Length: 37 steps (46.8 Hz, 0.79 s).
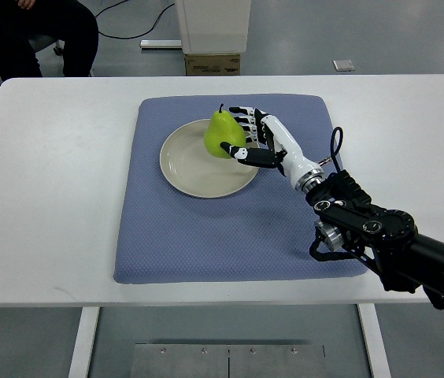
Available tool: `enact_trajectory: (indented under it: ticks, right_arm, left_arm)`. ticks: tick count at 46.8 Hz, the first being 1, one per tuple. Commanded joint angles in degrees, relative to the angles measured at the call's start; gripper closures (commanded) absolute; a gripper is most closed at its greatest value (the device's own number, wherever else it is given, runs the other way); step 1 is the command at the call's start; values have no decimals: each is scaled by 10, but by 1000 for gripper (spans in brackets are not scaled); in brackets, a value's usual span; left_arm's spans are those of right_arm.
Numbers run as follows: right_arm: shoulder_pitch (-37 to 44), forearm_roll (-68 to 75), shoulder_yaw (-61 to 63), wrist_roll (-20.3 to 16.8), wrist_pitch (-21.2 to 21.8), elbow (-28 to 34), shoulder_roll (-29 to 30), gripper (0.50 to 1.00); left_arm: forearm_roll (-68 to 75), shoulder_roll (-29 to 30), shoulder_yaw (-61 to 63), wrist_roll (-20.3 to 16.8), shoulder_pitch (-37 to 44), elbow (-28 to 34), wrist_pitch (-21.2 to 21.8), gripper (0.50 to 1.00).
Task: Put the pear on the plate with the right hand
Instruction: 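Lift the pear with the right hand and carry it over the plate, then lower the pear onto the plate and open the right hand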
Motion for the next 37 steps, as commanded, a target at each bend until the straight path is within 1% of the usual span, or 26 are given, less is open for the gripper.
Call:
enact_trajectory:
  ticks: [1, 16, 17, 18, 19, 20, 21, 23, 24, 37]
  right_arm:
    - [-4, 0, -7, -1, 0, 3, 0, 1000]
    - [-14, 2, -24, -6, -2, 2, 0, 1000]
    - [-14, 2, -23, -6, -2, 2, 0, 951]
    - [-14, 2, -22, -6, -2, 2, 0, 843]
    - [-14, 3, -21, -7, -4, 2, 0, 750]
    - [-14, 3, -20, -7, -7, 1, 0, 685]
    - [-14, 3, -20, -7, -8, 1, 0, 639]
    - [-13, 3, -16, -7, -9, 0, 0, 524]
    - [-13, 3, -13, -7, -9, 0, 0, 503]
    - [-4, 3, -3, -7, -9, 0, 0, 500]
  left_arm:
    - [0, 0, 0, 0, 0, 0, -1, 500]
    - [0, 0, 0, 0, 0, 0, 0, 500]
    - [0, 0, 0, 0, 0, 0, 0, 500]
    - [0, 0, 0, 0, 0, 0, 0, 500]
    - [0, 0, 0, 0, 0, 0, 0, 500]
    - [0, 0, 0, 0, 0, 0, 0, 500]
    - [-1, 0, 0, 0, 0, 0, 0, 500]
    - [0, 0, 0, 0, 0, 0, 0, 500]
    - [0, 0, 0, 0, 0, 0, 0, 500]
    - [0, 0, 0, 0, 0, 0, 0, 500]
